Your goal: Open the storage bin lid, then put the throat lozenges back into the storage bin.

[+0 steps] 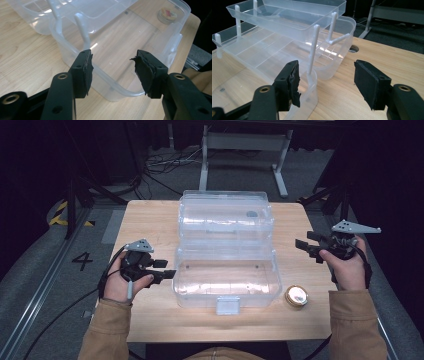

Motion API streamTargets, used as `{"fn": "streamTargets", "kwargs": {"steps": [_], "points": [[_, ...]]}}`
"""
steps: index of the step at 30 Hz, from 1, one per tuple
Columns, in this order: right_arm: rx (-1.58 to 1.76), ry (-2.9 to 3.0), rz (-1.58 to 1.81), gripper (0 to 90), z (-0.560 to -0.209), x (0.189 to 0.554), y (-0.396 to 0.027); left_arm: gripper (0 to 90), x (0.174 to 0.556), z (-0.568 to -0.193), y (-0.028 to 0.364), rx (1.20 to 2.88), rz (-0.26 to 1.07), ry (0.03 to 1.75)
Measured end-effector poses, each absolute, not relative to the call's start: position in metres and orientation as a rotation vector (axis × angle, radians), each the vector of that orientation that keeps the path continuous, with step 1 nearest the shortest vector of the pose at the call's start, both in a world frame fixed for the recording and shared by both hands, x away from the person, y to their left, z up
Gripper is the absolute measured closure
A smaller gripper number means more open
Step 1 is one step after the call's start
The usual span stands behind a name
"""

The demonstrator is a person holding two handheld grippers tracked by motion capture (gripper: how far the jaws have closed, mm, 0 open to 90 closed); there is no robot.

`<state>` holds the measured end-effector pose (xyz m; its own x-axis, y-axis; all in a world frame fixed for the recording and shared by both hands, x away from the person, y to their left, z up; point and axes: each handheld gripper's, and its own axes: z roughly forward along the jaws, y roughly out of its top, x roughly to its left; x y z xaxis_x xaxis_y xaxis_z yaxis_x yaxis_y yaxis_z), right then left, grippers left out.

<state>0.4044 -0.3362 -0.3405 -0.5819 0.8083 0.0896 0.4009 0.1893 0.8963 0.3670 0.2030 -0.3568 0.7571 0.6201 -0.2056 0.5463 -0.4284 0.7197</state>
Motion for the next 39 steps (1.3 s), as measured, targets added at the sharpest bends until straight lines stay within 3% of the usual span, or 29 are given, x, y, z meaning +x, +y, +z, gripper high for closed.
{"fn": "streamTargets", "kwargs": {"steps": [28,39], "points": [[1.248,2.186,1.200,24.7,-0.358,0.375,-0.362,47.8,0.377,-0.357,0.208,2.144,0.109,0.923],[1.290,2.382,0.917,22.0,-0.376,0.375,-0.352,47.9,0.376,-0.356,0.209,2.155,0.109,0.929]]}}
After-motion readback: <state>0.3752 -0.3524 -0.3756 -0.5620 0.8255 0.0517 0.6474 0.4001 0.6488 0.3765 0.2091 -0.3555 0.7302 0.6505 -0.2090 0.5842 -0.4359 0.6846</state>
